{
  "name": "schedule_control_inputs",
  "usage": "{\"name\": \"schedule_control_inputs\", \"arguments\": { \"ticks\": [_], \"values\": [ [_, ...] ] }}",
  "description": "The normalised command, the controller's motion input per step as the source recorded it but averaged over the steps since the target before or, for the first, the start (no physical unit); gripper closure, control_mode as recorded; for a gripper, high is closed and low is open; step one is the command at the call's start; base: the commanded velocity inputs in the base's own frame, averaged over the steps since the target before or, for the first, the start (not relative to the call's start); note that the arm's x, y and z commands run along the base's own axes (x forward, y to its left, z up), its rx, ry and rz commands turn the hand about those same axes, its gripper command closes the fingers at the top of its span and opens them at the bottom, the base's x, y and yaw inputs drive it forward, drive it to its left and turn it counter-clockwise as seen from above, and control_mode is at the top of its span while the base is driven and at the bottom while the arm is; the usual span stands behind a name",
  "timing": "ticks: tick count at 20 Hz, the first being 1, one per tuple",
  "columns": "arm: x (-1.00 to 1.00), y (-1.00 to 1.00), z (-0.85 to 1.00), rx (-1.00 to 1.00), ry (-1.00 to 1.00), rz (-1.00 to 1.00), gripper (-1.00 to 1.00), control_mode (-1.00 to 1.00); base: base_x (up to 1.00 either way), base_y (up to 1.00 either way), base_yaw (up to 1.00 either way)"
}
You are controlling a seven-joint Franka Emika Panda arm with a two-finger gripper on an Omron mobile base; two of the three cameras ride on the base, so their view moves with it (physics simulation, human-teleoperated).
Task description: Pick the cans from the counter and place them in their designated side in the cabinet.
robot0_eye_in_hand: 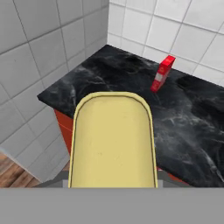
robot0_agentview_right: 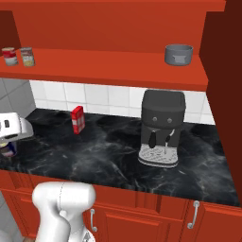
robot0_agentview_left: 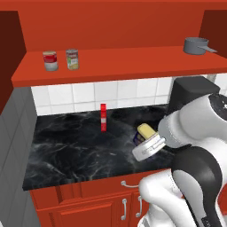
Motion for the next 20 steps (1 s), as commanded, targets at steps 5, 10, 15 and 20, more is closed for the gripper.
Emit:
{"name": "schedule_control_inputs", "arguments": {
  "ticks": [5, 10, 15, 20],
  "values": [
    [-0.25, -0.23, 0.38, -0.01, 0.0, 0.03, 1.0, -1.0, 0.0, 0.0, 0.0],
    [-0.19, -0.17, 0.38, -0.01, 0.0, 0.02, 1.0, -1.0, 0.0, 0.0, 0.0],
    [-0.27, -0.17, 0.38, 0.0, 0.0, 0.02, 1.0, -1.0, 0.0, 0.0, 0.0],
    [-0.23, -0.13, 0.34, 0.0, 0.0, 0.02, 1.0, -1.0, 0.0, 0.0, 0.0]
  ]
}}
